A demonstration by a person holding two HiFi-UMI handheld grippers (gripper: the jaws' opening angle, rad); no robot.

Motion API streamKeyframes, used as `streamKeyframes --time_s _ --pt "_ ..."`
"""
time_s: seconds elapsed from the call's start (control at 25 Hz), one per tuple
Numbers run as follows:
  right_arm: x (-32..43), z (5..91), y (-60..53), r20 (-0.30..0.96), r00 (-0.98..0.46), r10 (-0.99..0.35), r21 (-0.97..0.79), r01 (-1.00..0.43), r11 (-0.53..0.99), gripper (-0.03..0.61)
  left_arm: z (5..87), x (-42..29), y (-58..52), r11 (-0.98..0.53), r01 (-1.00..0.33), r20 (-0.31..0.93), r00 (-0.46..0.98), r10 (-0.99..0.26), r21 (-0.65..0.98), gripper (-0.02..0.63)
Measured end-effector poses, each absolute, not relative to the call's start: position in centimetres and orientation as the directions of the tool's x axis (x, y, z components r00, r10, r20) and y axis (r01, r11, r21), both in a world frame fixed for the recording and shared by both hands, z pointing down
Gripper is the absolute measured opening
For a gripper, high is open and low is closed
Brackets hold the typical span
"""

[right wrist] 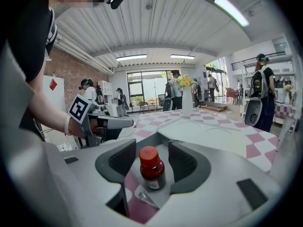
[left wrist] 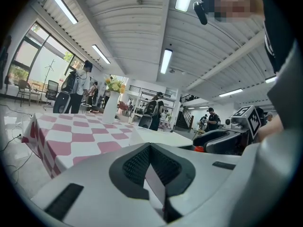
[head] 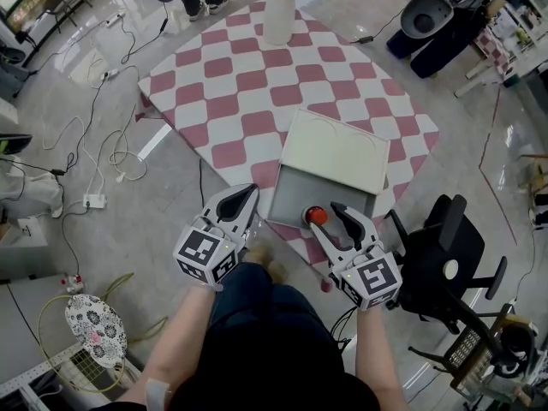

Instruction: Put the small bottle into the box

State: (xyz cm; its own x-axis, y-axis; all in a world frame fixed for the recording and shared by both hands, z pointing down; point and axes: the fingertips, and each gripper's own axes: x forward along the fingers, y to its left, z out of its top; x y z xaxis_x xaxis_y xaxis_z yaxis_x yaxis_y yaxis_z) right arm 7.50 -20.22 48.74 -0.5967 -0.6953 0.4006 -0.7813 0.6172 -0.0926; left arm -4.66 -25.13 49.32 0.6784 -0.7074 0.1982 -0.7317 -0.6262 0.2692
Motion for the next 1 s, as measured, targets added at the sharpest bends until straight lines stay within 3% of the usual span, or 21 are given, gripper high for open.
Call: streamKeyframes --time_s 0.32,0.6,0.76,0.92,1.0 --pt "8.7 47.7 -20.5 0.342 -0.560 -0.755 -0.120 -0.823 0.556 0.218 48.9 -4.8 -24.9 -0.627 -0.734 0.194 0.676 -0.710 0.263 0.000" --pt "9.7 46.8 -20.9 0.300 -0.518 -0.801 -0.125 -0.854 0.506 0.097 48.4 -5.0 -25.0 -0.630 -0.733 0.187 0.677 -0.712 0.256 0.000" --pt "10.0 46.5 -20.8 0.282 -0.520 -0.806 -0.157 -0.854 0.496 0.080 48.3 -4.9 -24.9 -0.633 -0.731 0.185 0.679 -0.710 0.255 0.000" --pt "10.6 46.2 -20.8 0.268 -0.497 -0.825 -0.160 -0.868 0.471 0.009 48.1 -4.8 -24.9 -0.635 -0.730 0.182 0.681 -0.710 0.253 0.000" --pt "10.8 46.1 -20.8 0.266 -0.489 -0.831 -0.162 -0.872 0.462 0.006 47.9 -4.8 -24.9 -0.637 -0.729 0.179 0.681 -0.709 0.250 0.000"
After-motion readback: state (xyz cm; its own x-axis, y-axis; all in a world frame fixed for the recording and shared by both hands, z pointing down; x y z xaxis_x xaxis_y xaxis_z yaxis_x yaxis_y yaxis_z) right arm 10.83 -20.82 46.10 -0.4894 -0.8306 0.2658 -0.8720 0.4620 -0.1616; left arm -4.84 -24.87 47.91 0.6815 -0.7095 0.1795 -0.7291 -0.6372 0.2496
